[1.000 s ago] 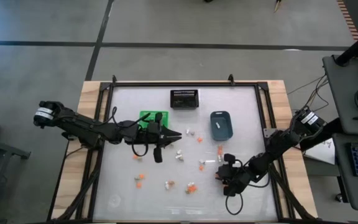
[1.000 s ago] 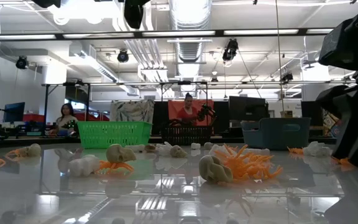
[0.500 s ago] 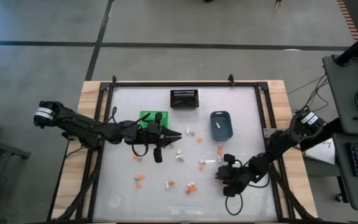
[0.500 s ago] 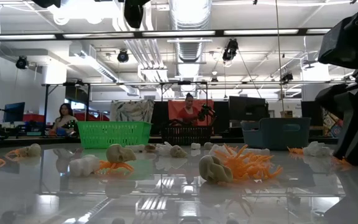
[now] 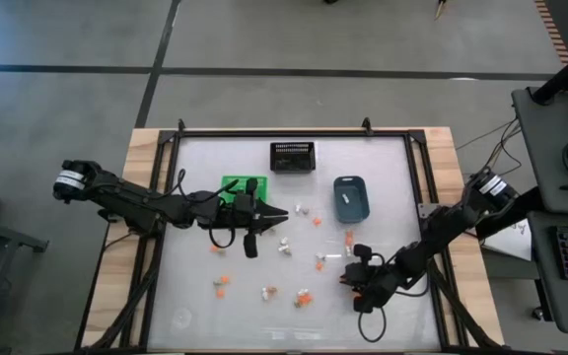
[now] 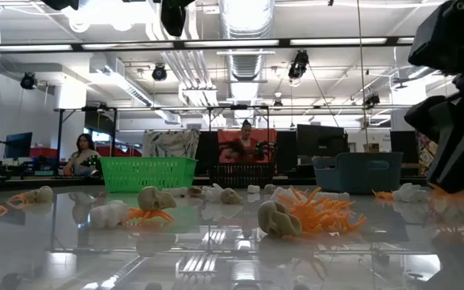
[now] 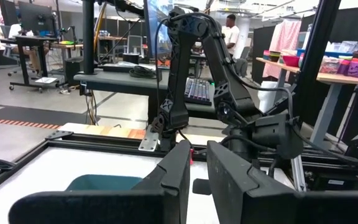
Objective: Sort Halloween decoration
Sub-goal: Put the orange spider toy into the black bin
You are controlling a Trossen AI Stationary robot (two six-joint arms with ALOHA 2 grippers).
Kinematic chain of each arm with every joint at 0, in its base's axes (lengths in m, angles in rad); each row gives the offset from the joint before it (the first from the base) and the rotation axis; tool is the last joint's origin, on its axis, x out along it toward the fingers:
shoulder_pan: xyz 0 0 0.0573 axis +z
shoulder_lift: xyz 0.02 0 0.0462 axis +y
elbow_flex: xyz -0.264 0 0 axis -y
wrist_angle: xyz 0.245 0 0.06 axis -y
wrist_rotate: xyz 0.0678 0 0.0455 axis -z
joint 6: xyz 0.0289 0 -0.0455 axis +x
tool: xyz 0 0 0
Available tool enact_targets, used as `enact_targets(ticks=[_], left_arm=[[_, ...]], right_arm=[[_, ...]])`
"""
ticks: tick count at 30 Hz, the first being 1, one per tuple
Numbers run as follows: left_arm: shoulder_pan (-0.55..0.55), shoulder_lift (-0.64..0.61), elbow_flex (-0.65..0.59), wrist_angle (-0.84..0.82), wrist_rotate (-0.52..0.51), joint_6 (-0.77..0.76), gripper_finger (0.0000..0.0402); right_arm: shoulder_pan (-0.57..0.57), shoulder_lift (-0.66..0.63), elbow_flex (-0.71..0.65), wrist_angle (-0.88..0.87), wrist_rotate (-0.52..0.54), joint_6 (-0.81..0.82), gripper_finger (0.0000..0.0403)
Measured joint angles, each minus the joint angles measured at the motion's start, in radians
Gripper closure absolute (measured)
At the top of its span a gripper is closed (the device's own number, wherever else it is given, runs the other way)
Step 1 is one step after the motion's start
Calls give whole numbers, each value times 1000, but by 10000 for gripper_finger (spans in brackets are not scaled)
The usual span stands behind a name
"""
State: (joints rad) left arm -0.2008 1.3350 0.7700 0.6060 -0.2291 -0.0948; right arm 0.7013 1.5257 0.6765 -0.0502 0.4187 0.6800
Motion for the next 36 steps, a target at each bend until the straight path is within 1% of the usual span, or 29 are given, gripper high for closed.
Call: enact_targets(ticks=[5,9,11,20,23,27,29,31,33,36], left_arm=[[0,0,0,0,0,0,364],[0,0,0,0,0,0,364],[0,0,0,0,0,0,364],[0,0,0,0,3,0,364],[0,0,0,-2,4,0,364],[-5,4,0,-25,12,0,364],[-8,14,0,-30,13,0,364],[-14,27,0,-31,29,0,364],[-19,42,0,-33,50,1,364],[-26,56,0,-34,57,4,364]], right_arm=[[-3,-20,0,1,1,1,359],[-5,-20,0,-5,1,0,387],[-5,-20,0,-8,1,0,392],[-8,-23,0,-20,-1,14,394],[-24,-37,4,-37,-41,146,394],[-62,-50,21,-50,-198,376,394],[-67,-50,34,-49,-242,474,394],[-68,-51,46,-50,-247,563,394],[-70,-51,61,-61,-248,610,394],[-70,-51,107,-130,-247,709,394]])
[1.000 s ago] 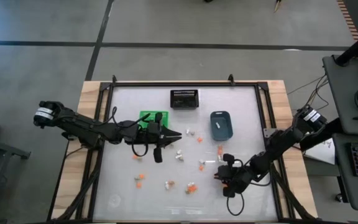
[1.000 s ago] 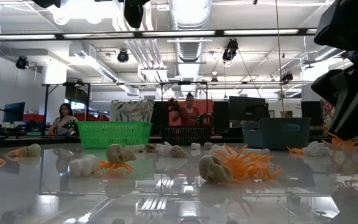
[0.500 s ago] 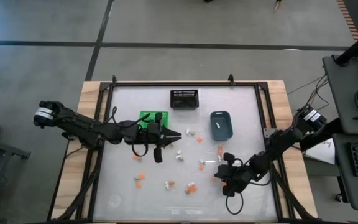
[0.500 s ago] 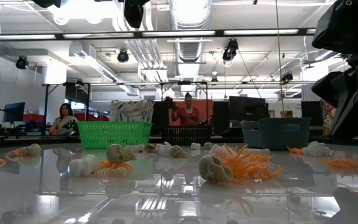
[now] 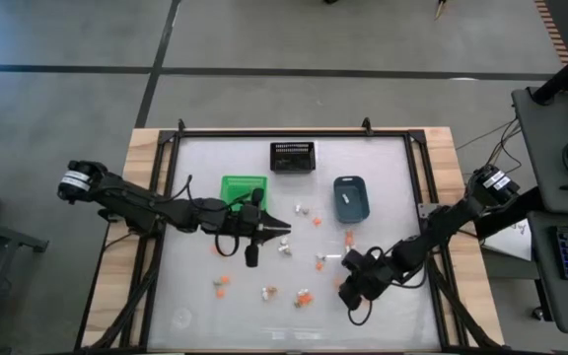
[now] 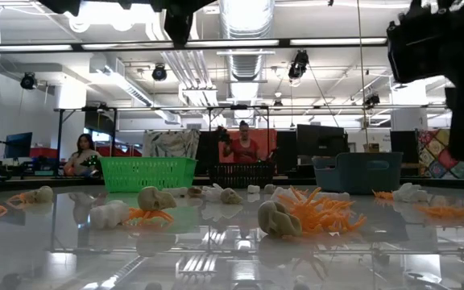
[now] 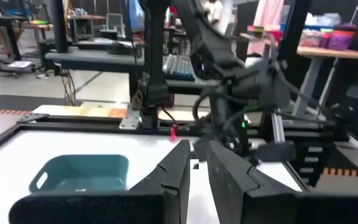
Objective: Sort Halloween decoration
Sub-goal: Put the orange spider toy into the black bin
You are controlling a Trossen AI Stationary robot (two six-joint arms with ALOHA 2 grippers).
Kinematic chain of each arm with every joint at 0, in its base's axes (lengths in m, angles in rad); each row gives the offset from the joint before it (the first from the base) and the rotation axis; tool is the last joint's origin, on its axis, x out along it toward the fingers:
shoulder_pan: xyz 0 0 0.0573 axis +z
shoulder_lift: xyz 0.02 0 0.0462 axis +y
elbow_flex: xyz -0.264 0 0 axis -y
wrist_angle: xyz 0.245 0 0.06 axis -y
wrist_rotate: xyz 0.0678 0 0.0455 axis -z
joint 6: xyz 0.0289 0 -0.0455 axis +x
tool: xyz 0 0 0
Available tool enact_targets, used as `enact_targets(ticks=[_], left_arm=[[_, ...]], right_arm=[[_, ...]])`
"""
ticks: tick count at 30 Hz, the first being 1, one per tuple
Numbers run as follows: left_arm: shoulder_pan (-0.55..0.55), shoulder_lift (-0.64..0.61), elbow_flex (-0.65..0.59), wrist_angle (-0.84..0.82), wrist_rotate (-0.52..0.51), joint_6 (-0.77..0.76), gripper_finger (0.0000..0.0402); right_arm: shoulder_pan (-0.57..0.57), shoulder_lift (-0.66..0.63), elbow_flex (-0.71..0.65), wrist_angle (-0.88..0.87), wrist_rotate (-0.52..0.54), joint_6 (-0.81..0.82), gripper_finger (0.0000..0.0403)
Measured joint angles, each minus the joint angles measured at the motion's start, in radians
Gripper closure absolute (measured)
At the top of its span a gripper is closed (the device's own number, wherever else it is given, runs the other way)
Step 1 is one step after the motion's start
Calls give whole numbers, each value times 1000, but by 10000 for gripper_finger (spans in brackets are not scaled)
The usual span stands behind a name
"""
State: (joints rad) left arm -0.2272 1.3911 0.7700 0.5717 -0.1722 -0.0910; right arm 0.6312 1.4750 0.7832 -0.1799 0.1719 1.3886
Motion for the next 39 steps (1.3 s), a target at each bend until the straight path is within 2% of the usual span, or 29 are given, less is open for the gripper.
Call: enact_targets(ticks=[8,11,17,23,31,34,39], left_arm=[[-2,-27,0,-55,0,28,364],[-2,-57,1,-115,1,33,364],[-4,-152,1,-256,-1,62,364],[-22,-255,0,-376,0,109,364],[-32,-346,0,-473,-1,142,364],[-34,-375,0,-508,-1,156,364],[-34,-415,0,-539,-1,161,364]], right_arm=[[0,17,212,-433,56,179,394],[-6,48,271,-544,56,242,394],[-24,135,369,-580,22,302,394],[-54,288,510,-683,-98,299,394],[-69,415,709,-872,-101,307,389],[-76,428,730,-877,-101,307,371],[-86,433,728,-881,-102,307,312]])
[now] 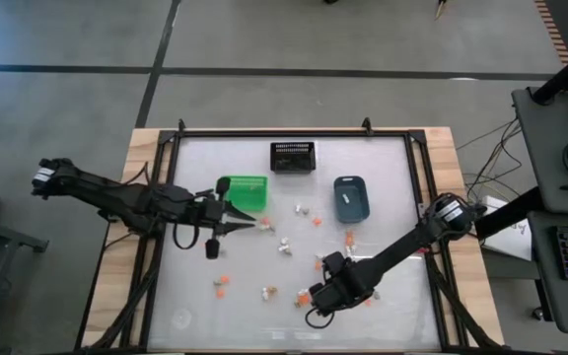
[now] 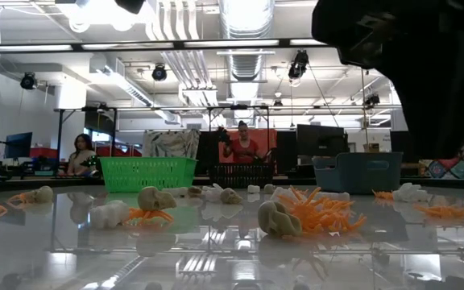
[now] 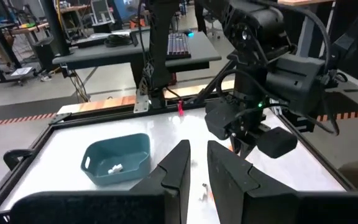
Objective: Sort Halloween decoration
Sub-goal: Put the orange spider toy into the black bin
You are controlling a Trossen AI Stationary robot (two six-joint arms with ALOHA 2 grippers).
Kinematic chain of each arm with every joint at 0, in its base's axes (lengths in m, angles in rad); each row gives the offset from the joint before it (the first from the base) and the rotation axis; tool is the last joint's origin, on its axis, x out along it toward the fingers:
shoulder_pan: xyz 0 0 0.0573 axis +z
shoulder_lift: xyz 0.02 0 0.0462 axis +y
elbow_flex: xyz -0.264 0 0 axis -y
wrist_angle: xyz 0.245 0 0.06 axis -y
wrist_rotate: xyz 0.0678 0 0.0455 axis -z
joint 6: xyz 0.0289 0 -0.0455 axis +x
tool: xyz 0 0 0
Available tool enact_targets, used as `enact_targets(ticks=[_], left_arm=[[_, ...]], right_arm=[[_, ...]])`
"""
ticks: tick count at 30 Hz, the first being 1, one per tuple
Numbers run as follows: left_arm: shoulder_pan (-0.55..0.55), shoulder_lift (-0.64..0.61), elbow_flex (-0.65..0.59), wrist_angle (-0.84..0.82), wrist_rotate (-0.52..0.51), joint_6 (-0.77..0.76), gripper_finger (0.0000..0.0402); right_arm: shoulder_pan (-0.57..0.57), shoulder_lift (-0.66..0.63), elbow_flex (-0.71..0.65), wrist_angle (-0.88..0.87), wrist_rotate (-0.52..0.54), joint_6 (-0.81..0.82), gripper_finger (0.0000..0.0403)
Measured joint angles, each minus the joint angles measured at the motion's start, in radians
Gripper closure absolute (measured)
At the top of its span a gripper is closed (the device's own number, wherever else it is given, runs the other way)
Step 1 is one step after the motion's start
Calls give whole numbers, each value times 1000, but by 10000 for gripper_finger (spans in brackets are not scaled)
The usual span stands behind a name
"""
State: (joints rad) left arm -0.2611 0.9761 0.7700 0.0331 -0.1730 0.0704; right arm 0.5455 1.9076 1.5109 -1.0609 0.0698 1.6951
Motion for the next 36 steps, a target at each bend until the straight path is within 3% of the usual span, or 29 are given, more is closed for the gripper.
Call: enact_targets(ticks=[6,12,28,36], left_arm=[[0,-26,0,-23,0,16,364],[1,-27,0,-24,0,35,364],[1,-24,0,-35,0,48,364],[1,-24,0,-35,0,48,364]], right_arm=[[-18,13,-4,-3,-1,0,239],[-29,44,-8,-4,-46,-4,205],[-29,53,-79,89,-52,-4,202],[-29,50,-110,136,-49,-4,234]])
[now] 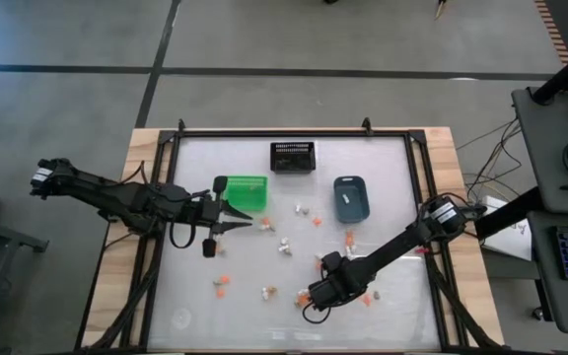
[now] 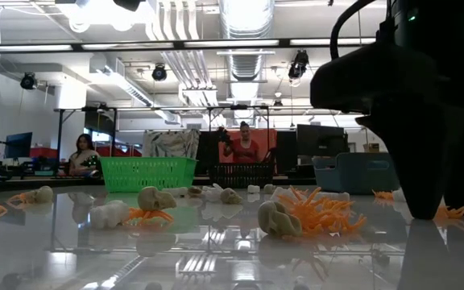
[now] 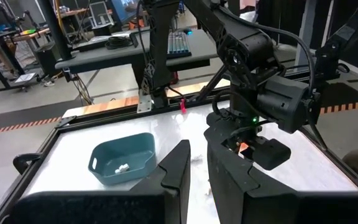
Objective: Sort Halloween decoration
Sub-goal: Put the orange spider toy into the black bin
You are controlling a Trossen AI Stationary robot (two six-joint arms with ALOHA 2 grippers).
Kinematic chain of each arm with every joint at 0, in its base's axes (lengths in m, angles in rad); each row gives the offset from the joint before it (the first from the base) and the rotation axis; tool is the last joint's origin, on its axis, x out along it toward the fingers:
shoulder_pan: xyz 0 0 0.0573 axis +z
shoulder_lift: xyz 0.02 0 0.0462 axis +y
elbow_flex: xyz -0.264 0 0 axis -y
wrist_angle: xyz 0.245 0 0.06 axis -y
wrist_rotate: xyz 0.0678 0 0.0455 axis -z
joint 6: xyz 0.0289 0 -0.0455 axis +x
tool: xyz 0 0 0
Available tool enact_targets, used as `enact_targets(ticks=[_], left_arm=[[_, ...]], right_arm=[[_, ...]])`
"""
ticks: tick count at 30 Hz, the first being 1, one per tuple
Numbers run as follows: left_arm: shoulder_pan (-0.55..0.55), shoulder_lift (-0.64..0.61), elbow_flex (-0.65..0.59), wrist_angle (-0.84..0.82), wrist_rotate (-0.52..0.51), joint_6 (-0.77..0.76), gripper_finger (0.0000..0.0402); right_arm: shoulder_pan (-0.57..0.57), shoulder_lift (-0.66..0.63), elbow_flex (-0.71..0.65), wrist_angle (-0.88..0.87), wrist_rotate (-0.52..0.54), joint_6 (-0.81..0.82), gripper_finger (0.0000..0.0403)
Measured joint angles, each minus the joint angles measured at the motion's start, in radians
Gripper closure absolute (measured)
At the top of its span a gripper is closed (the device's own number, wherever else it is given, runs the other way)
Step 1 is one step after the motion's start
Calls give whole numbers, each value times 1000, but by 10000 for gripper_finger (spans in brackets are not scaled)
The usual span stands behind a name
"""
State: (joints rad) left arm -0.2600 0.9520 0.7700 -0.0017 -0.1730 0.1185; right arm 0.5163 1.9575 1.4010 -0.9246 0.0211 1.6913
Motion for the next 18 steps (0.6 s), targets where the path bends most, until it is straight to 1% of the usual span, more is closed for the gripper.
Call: enact_targets(ticks=[7,18], left_arm=[[0,0,0,-1,0,0,364],[0,0,0,-1,0,0,364]], right_arm=[[0,0,-1,3,5,0,270],[0,0,-2,2,6,-16,302]])
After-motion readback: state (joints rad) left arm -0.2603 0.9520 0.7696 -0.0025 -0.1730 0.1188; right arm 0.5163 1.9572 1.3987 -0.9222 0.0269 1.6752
